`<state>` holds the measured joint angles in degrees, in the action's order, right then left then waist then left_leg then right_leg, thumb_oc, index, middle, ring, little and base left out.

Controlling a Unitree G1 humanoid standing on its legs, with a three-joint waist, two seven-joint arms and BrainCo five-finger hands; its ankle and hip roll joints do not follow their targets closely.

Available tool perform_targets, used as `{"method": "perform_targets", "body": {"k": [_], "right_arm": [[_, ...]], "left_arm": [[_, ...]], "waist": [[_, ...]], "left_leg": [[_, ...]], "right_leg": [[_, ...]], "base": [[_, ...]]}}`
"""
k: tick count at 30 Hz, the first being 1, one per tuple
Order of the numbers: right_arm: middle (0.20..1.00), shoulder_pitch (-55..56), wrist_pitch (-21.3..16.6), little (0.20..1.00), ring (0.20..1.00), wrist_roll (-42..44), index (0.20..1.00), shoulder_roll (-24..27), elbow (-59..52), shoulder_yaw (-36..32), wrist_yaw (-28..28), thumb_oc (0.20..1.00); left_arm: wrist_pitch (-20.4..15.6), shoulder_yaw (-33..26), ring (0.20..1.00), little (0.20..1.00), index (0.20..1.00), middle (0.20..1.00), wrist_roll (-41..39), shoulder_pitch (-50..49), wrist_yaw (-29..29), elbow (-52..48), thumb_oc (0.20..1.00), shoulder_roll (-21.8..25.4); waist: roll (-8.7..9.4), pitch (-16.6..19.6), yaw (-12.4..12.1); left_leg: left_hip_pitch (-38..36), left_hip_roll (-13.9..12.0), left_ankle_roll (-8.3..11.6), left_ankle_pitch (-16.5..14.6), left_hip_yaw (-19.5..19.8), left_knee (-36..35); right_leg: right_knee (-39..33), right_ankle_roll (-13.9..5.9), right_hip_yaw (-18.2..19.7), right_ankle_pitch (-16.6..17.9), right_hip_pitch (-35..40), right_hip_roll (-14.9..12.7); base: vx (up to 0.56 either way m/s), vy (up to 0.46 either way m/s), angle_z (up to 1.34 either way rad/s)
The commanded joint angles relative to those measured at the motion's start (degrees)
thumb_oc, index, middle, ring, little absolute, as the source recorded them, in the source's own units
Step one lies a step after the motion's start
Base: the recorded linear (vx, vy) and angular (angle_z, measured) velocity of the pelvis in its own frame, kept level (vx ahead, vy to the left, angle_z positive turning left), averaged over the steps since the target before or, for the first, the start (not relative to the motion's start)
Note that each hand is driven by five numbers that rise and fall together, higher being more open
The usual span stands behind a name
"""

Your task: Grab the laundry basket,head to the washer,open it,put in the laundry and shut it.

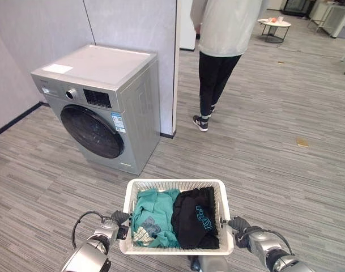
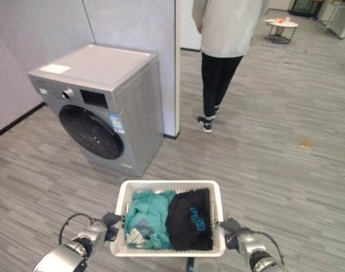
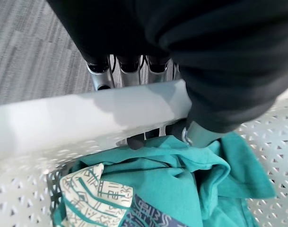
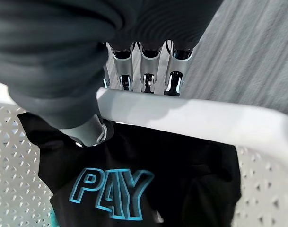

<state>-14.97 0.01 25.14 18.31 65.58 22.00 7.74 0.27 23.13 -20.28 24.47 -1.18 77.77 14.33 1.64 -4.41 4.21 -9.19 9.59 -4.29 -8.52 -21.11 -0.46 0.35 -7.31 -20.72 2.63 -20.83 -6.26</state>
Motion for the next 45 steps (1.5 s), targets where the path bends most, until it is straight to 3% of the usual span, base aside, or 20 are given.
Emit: {"method": "perform_targets", "body": {"k": [1, 3, 5, 6, 7, 8, 9, 10, 13, 14, 26, 28, 29, 37, 43, 45], "right_arm": [[0.2, 0.8, 0.7, 0.2, 0.2, 5.7, 0.2, -2.1, 1.6, 0.3, 4.8, 0.2], [0.2, 1.4, 1.0, 0.2, 0.2, 6.5, 0.2, -1.5, 1.8, 0.2, 4.7, 0.2], [0.2, 1.5, 0.8, 0.2, 0.2, 6.5, 0.2, -0.9, 2.7, -0.3, 4.2, 0.2], [0.2, 1.3, 1.0, 0.2, 0.2, 6.4, 0.2, -0.6, 3.8, 0.0, 3.8, 0.2], [0.2, 1.5, 1.0, 0.2, 0.2, 6.6, 0.2, -0.3, 3.9, -0.5, 3.7, 0.2], [0.2, 1.4, 0.9, 0.2, 0.2, 6.4, 0.2, -0.2, 3.6, -0.4, 3.7, 0.2], [0.2, 1.6, 0.7, 0.2, 0.2, 5.9, 0.2, -0.4, 3.5, 0.0, 4.0, 0.2], [0.2, 1.3, 0.6, 0.2, 0.2, 5.0, 0.2, -1.2, 3.5, 0.8, 4.1, 0.2], [0.2, 1.4, 0.6, 0.2, 0.2, 4.4, 0.2, -1.5, 4.3, 0.4, 4.6, 0.2], [0.2, 9.1, 0.7, 0.2, 0.2, -4.8, 0.2, -2.2, 17.4, -6.3, 4.7, 0.2], [0.2, 8.9, 1.2, 0.2, 0.2, -4.5, 0.2, -0.9, 18.8, -6.5, 6.2, 0.2], [0.2, 7.7, 1.1, 0.2, 0.2, -4.3, 0.2, -0.5, 18.0, -6.1, 6.0, 0.2], [0.2, 6.3, 1.4, 0.2, 0.2, -3.8, 0.2, 0.0, 16.9, -5.5, 6.2, 0.2], [0.2, -0.3, 2.5, 0.2, 0.2, -2.8, 0.2, 1.5, 11.4, -2.2, 6.5, 0.2], [0.2, -8.5, 3.9, 0.2, 0.2, -4.0, 0.2, 2.8, 9.3, 1.2, 6.5, 0.2], [0.2, -17.6, 6.1, 0.2, 0.2, -4.9, 0.2, 4.1, 7.3, 4.6, 6.6, 0.2]], "left_arm": [[-2.2, -2.4, 0.2, 0.2, 0.2, 0.2, -1.7, -0.8, 3.7, -0.2, 0.2, -5.2], [-2.0, -1.5, 0.2, 0.2, 0.2, 0.2, -1.7, -1.2, 3.6, -0.3, 0.2, -5.9], [-1.6, -0.7, 0.2, 0.2, 0.2, 0.2, -2.1, -1.1, 3.8, -0.7, 0.2, -6.6], [-1.5, -0.4, 0.2, 0.2, 0.2, 0.2, -2.3, -1.2, 3.7, -0.2, 0.2, -7.1], [-1.5, -0.6, 0.2, 0.2, 0.2, 0.2, -2.3, -1.0, 3.8, 0.0, 0.2, -7.5], [-1.7, -0.8, 0.2, 0.2, 0.2, 0.2, -2.0, -1.0, 3.6, 0.2, 0.2, -7.3], [-2.0, -1.0, 0.2, 0.2, 0.2, 0.2, -1.6, -1.1, 3.4, 0.5, 0.2, -7.1], [-2.2, -0.8, 0.2, 0.2, 0.2, 0.2, -2.2, -1.4, 3.6, 0.6, 0.2, -6.7], [-2.4, -1.1, 0.2, 0.2, 0.2, 0.2, -1.7, -2.2, 3.8, 0.1, 0.2, -6.3], [-2.3, -1.5, 0.2, 0.2, 0.2, 0.2, 12.3, -11.8, 7.7, 4.6, 0.2, -5.8], [-2.1, -0.7, 0.2, 0.2, 0.2, 0.2, 14.3, -11.5, 8.9, 5.8, 0.2, -5.9], [-2.0, -0.8, 0.2, 0.2, 0.2, 0.2, 14.1, -10.3, 8.6, 5.5, 0.2, -5.3], [-1.9, -0.3, 0.2, 0.2, 0.2, 0.2, 13.6, -9.2, 8.5, 5.1, 0.2, -4.9], [-0.9, 1.7, 0.2, 0.2, 0.2, 0.2, 13.9, -4.5, 9.1, 4.8, 0.2, -3.6], [0.3, 4.5, 0.2, 0.2, 0.2, 0.2, 13.1, 3.4, 10.0, 4.2, 0.2, -1.3], [2.0, 7.7, 0.2, 0.2, 0.2, 0.2, 10.8, 12.5, 11.1, 2.3, 0.2, 2.1]], "waist": [[0.38, 1.5, 1.5], [0.97, 2.4, 2.0], [2.45, 2.1, 1.9], [2.49, 2.3, 1.4], [2.22, 2.8, 1.2], [1.61, 3.1, 0.9], [0.73, 3.3, -0.3], [0.09, 3.1, -0.1], [-0.79, 3.7, 0.0], [-1.91, 9.1, -1.2], [-1.49, 10.7, -1.2], [-1.48, 11.0, -1.4], [-1.89, 10.6, -1.4], [-1.32, 11.1, -1.8], [-1.23, 11.5, -2.3], [-1.61, 10.8, -2.5]], "left_leg": [[0.9, -5.0, 5.84, 7.0, 7.4, 5.6], [3.3, -6.0, 7.66, 8.2, 8.3, 15.1], [9.6, -12.7, 12.32, 14.5, 4.2, 32.6], [10.9, -16.5, 11.69, 14.5, -0.4, 30.1], [12.1, -15.8, 10.48, 12.4, -2.7, 21.9], [12.9, -13.4, 9.41, 11.3, -1.2, 14.6], [14.8, -10.8, 8.83, 13.1, 3.2, 7.3], [11.5, -9.4, 7.81, 12.4, 5.7, 2.9], [9.1, -8.7, 7.22, 12.9, 4.6, -0.7], [8.2, -9.4, 5.53, 10.8, 3.2, -4.5], [8.3, -9.5, 5.88, 10.5, 3.1, -4.5], [8.4, -9.6, 5.97, 10.7, 3.2, -4.5], [8.2, -9.7, 5.53, 10.8, 3.5, -4.5], [7.8, -9.7, 5.88, 11.1, 4.2, -4.5], [8.0, -9.9, 6.09, 11.4, 4.5, -4.5], [8.3, -10.1, 6.36, 11.9, 4.9, -4.5]], "right_leg": [[1.2, -1.59, 8.4, 10.3, 8.6, 1.4], [1.0, -0.1, 8.7, 9.1, 11.5, 2.0], [-1.5, 2.48, 5.6, 7.5, 16.7, 1.7], [-3.7, 2.73, 4.8, 6.4, 19.4, 2.4], [-4.6, 1.78, 4.0, 6.2, 20.5, 1.4], [-4.7, 1.04, 4.3, 6.0, 20.2, 1.4], [-4.7, 0.73, 5.6, 5.9, 20.4, 2.1], [-2.5, 0.81, 8.3, 5.8, 19.2, 2.5], [-3.0, 0.93, 9.7, 5.3, 18.8, 2.9], [-4.5, -0.36, 6.9, 6.7, 17.4, 0.5], [-5.3, -0.46, 6.8, 6.4, 18.2, 0.7], [-5.3, -0.51, 6.8, 6.4, 18.2, 0.7], [-2.1, -0.21, 6.6, 5.2, 18.2, 0.2], [-3.3, 0.03, 6.1, 5.3, 19.3, 0.5], [-3.6, 0.11, 5.8, 5.3, 19.6, 0.6], [-3.4, 0.19, 5.5, 5.5, 19.6, 0.8]], "base": [[0.45, -0.145, 0.5], [0.37, -0.174, 0.81], [0.37, -0.299, 1.0], [0.42, -0.176, 0.12], [0.32, 0.035, 0.45], [0.24, 0.146, 0.14], [0.26, 0.141, 0.0], [0.26, 0.119, -0.34], [0.16, 0.091, -1.42], [0.09, 0.053, -1.02], [0.01, -0.001, 0.0], [-0.01, 0.009, 0.04], [-0.03, 0.015, 0.03], [0.0, -0.004, 0.05], [-0.01, -0.01, 0.03], [-0.04, -0.004, 0.01]]}}
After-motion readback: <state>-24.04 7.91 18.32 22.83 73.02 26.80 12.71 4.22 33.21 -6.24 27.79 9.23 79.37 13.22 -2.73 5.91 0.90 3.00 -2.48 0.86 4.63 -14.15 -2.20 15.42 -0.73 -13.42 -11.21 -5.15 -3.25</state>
